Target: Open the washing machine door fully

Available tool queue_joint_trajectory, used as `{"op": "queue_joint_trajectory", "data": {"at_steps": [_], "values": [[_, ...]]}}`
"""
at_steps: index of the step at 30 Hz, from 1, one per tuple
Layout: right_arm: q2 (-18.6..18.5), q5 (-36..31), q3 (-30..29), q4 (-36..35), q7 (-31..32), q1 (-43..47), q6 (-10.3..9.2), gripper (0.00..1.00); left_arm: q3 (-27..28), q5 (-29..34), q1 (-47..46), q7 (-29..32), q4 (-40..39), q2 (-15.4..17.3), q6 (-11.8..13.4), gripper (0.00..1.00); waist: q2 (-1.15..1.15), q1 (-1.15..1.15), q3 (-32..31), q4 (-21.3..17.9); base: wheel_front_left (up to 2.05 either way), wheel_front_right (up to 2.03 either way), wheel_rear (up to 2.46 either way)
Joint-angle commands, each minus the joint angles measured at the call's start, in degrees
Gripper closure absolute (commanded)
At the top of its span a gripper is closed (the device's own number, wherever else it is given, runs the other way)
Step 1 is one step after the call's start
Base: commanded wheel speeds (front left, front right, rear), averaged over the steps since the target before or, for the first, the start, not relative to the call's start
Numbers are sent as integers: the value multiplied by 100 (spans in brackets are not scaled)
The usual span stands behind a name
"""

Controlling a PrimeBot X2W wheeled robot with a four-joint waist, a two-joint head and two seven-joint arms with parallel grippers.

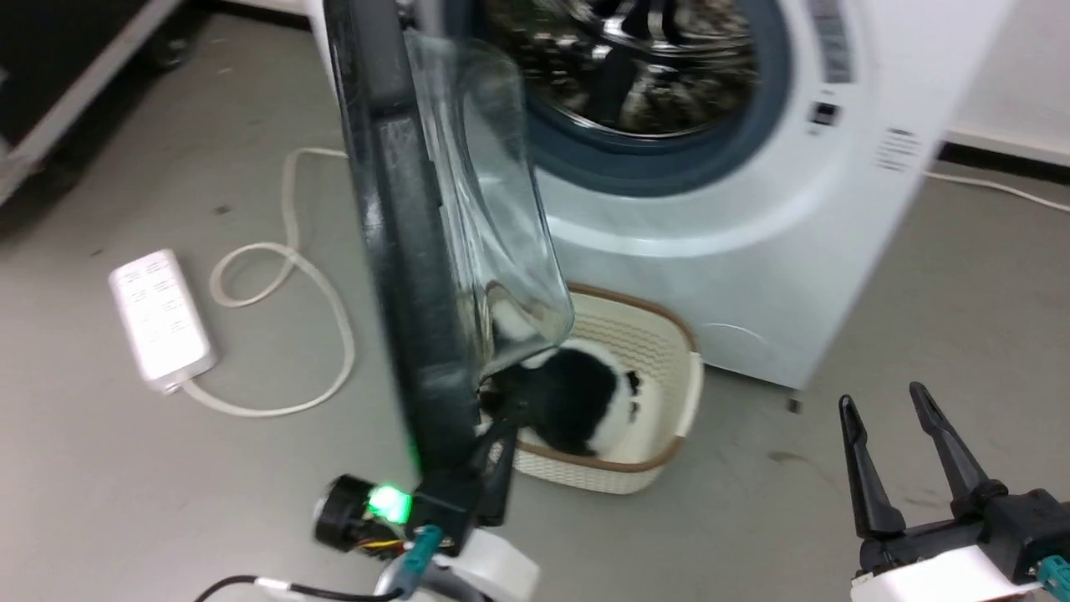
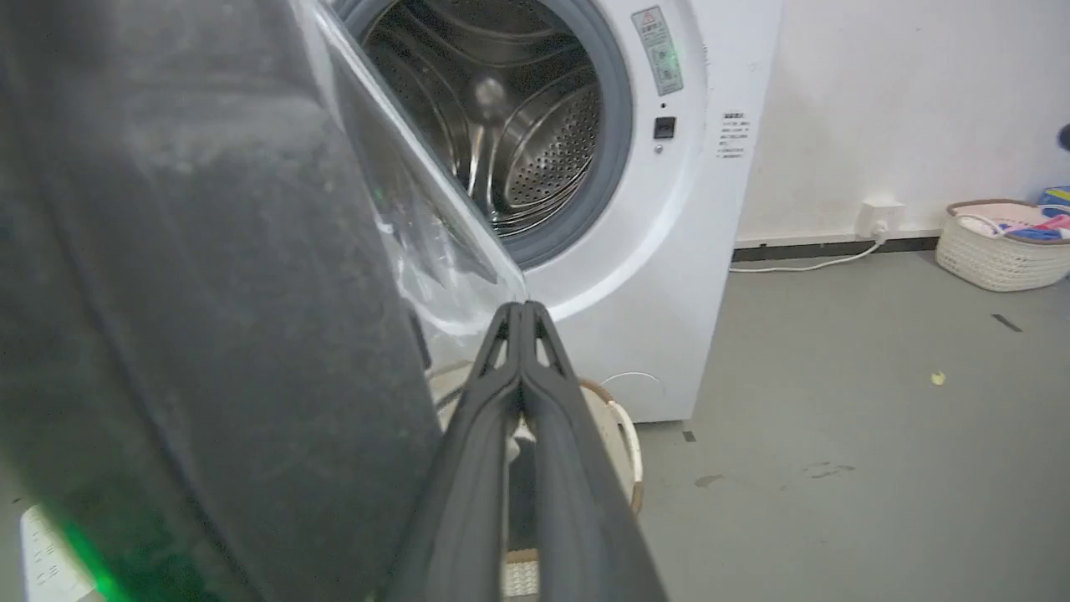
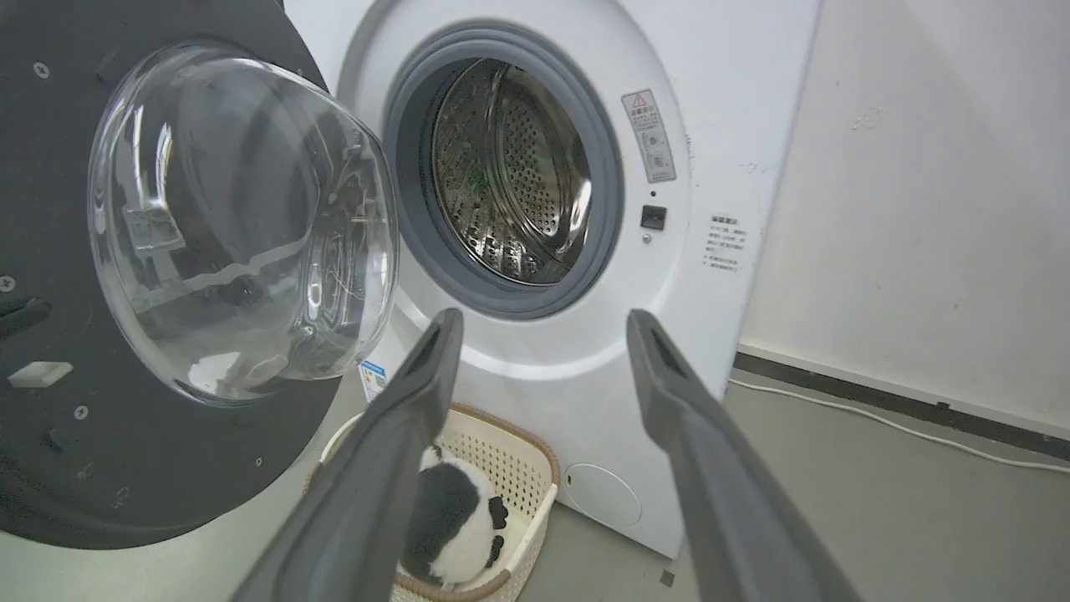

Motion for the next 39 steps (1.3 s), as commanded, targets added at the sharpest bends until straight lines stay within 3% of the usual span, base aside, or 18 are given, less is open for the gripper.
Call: {"op": "queue_joint_trajectory", "data": {"at_steps": [1, 9, 15, 27, 39], "values": [[23, 63, 8, 21, -25, -17, 5, 0, 177, -38, 78, -31, -15, 168, 110, 100, 0, 1, 12, 410, 0, 0, 0], [23, 21, 108, 52, -25, -106, 5, 0, 720, -270, 166, -45, -235, 476, 317, 100, 0, 1, 245, 1175, 0, 0, 0], [23, -152, 265, 84, -25, -300, 5, 0, 1390, -553, -23, -49, -229, 807, 457, 100, 0, 1, 586, 1407, 0, 0, 0], [-22, -515, 406, -2, 87, -734, 5, 0, 2594, -1101, -847, -52, 527, 1757, 108, 100, 0, 1, 1419, 1169, 0, 0, 0], [-135, -547, 402, -155, 193, -905, 5, 0, 3176, -1117, -1645, -53, 1608, 2170, -256, 100, 0, 1, 1804, 957, 0, 0, 0]]}}
